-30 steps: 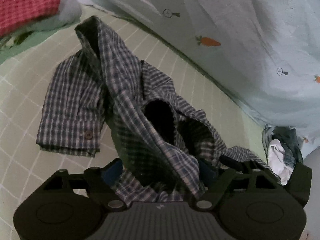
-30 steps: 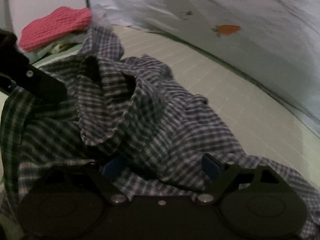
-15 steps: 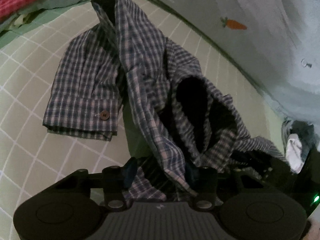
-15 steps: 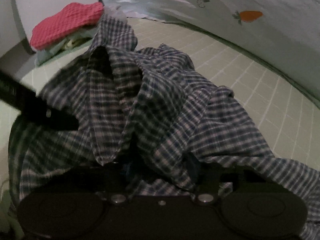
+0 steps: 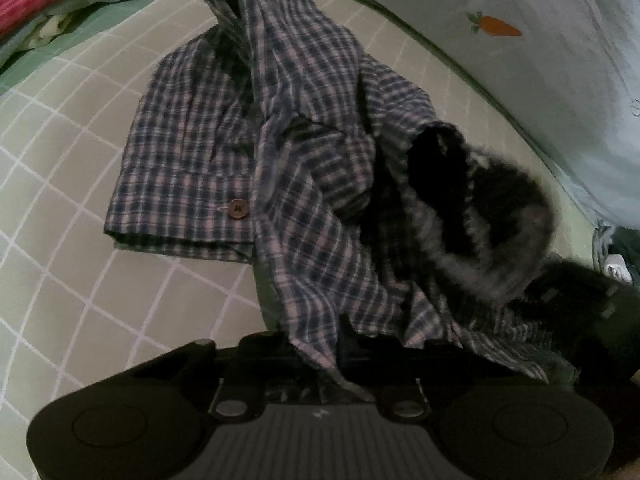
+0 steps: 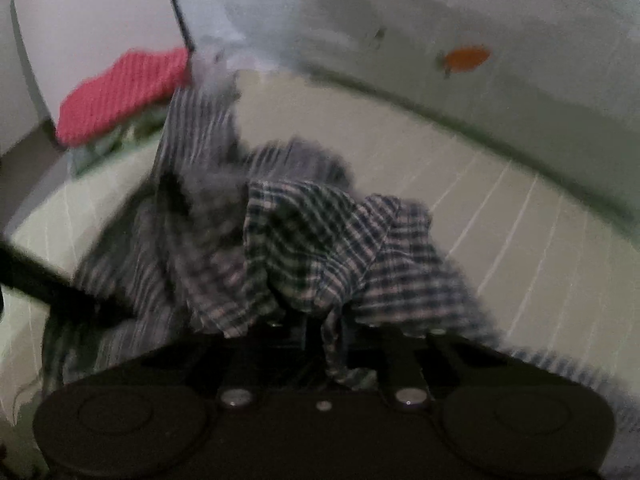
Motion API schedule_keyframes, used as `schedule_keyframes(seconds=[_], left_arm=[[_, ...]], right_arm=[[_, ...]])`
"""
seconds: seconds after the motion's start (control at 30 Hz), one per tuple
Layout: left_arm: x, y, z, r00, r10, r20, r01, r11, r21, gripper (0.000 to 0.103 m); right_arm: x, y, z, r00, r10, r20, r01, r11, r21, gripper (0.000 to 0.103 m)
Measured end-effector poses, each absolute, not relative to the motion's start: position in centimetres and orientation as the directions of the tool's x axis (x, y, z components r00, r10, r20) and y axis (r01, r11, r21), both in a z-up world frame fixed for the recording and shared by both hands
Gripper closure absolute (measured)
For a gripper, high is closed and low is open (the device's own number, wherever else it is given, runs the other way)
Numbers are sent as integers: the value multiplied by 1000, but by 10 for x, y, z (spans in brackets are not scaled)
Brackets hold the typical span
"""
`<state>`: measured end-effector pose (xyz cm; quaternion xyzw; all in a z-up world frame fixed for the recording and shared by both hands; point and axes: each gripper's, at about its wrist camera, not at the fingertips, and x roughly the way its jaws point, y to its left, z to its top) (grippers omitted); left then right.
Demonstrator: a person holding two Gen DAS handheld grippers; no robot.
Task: Fold clothes
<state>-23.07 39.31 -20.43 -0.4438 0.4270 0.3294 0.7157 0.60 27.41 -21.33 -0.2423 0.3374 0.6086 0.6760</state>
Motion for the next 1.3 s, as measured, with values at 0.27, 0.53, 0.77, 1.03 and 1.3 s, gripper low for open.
schedule_keyframes(seconds=[0.27,0.53,0.77,1.03,1.3], left_arm=[[-240,402,-197,395,160,-905,-877,361,-319,85],[-248,390,-181,433,193,-881,-853,403,-331,61],[-240,348,-166,491,139,-860,-760,551,-345,39],[-236,288,-172,468,54,-882,-676,665,-318,38],[-209,240,-195,295,154,-943,-651,755,-80,38]], right_arm=[[131,298,-130,474,708,-524,-833,554,-5,76],[113,210,-161,549,556,-624,-719,695,-13,25],[53,79,-215,493,378,-784,-577,816,30,20],[6,-3,-242,427,352,-833,-519,850,93,19],[-18,-3,-246,396,401,-826,-655,754,52,41]])
